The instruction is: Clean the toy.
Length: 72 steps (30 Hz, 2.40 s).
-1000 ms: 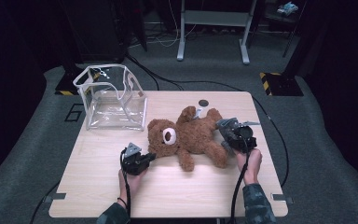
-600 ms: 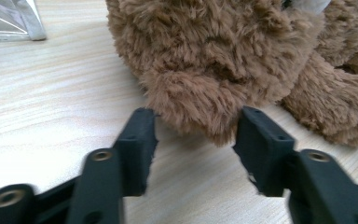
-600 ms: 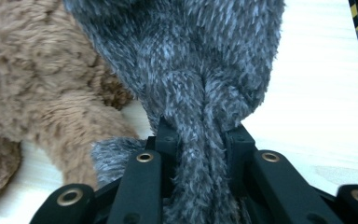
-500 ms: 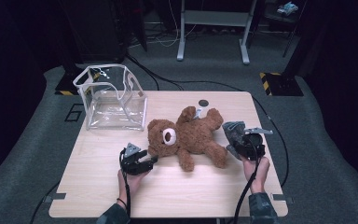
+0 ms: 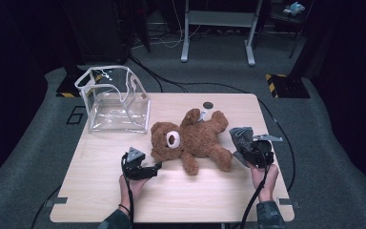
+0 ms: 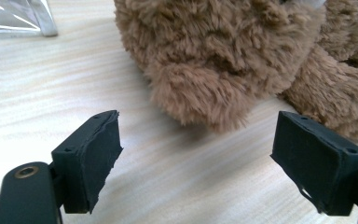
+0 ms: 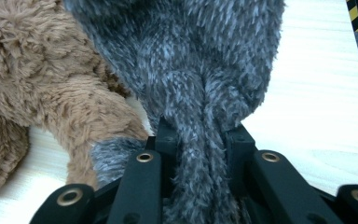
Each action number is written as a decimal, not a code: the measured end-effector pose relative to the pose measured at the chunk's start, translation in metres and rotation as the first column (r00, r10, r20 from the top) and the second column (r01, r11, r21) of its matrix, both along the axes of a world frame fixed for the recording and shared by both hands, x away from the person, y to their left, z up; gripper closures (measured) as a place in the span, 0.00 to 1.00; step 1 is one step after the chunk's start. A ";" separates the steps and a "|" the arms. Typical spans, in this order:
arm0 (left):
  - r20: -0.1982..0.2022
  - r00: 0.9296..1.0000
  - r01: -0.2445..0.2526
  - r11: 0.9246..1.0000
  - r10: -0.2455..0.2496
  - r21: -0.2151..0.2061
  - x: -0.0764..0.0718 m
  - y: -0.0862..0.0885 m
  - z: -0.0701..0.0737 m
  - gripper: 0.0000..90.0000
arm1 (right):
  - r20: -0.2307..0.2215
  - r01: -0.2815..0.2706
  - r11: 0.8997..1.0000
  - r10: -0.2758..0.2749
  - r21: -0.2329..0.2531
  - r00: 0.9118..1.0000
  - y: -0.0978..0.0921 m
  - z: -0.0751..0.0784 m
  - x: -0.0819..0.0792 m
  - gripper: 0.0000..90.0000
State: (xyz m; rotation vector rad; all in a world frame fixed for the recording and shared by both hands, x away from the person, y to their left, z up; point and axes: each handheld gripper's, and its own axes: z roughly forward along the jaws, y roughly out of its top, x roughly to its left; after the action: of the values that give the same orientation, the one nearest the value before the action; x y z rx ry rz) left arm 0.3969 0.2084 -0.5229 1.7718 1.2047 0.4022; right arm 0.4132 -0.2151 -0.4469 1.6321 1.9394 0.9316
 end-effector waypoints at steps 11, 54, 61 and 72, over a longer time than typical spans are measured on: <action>0.010 0.998 0.057 0.998 -0.057 0.026 -0.017 -0.023 0.006 0.11 | 0.011 0.002 1.000 -0.002 0.016 1.000 -0.004 0.002 -0.006 0.81; -0.011 0.994 0.108 0.984 -0.107 0.143 -0.013 -0.134 -0.002 0.49 | -0.005 -0.014 0.999 0.014 0.041 1.000 0.002 -0.013 -0.008 0.81; 0.014 0.991 0.128 0.984 -0.131 0.120 -0.012 -0.126 0.004 0.75 | 0.003 -0.011 0.999 0.011 0.043 1.000 0.003 -0.012 -0.011 0.81; 0.059 0.988 0.140 0.985 -0.146 0.097 -0.010 -0.115 0.020 0.79 | 0.004 -0.003 0.998 0.002 0.056 1.000 0.000 -0.014 -0.015 0.81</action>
State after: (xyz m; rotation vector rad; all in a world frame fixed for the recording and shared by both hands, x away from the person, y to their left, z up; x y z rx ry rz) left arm 0.3871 0.0938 -0.5028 1.8960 1.0197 0.4346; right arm 0.3984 -0.2152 -0.4607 1.6578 1.9294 0.9981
